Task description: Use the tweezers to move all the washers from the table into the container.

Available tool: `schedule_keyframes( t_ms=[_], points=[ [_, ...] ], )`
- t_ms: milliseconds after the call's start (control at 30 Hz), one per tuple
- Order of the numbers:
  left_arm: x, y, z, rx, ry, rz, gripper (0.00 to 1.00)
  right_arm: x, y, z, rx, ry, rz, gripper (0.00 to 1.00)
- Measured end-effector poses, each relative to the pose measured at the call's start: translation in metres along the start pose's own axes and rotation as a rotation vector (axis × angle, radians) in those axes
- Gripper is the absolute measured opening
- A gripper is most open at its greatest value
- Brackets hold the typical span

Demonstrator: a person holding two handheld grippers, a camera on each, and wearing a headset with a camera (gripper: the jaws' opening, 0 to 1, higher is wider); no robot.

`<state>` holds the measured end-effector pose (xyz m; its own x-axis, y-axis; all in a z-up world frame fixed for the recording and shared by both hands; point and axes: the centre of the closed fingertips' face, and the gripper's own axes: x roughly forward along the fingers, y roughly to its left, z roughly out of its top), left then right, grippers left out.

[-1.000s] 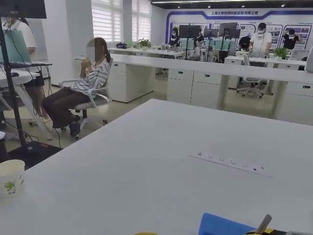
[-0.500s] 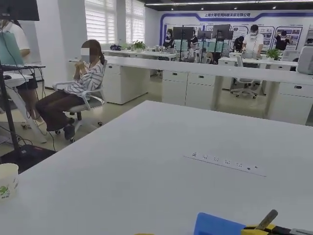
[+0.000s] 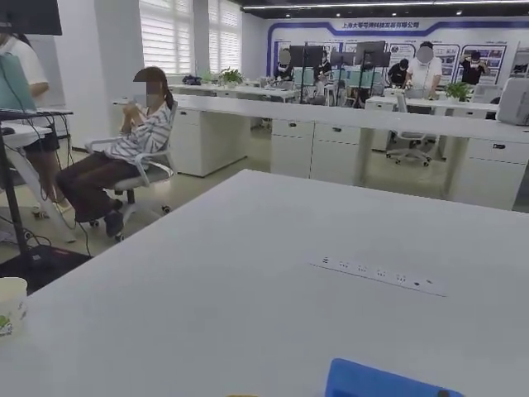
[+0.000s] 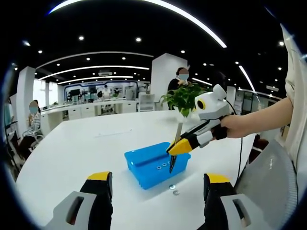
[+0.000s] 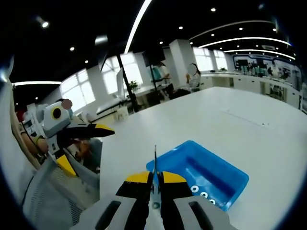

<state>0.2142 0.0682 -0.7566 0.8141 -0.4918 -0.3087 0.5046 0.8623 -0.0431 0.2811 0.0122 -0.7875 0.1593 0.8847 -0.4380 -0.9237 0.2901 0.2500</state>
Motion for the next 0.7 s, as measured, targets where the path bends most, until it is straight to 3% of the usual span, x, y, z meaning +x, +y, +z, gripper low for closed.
schedule_keyframes(
  t_ms=[300,567,700],
  points=[
    [0.001,-0.001,-0.002,-0.001,0.009,-0.005,0.78,0.013,-0.004,-0.025,-0.024,0.072,0.003,0.04],
    [0.001,-0.001,-0.002,-0.003,0.009,-0.008,0.78,0.017,-0.005,-0.026,-0.021,0.078,0.005,0.04],
    [0.001,-0.001,-0.001,-0.004,0.006,-0.010,0.78,0.016,0.000,-0.027,-0.055,0.093,0.007,0.04]
  ],
)
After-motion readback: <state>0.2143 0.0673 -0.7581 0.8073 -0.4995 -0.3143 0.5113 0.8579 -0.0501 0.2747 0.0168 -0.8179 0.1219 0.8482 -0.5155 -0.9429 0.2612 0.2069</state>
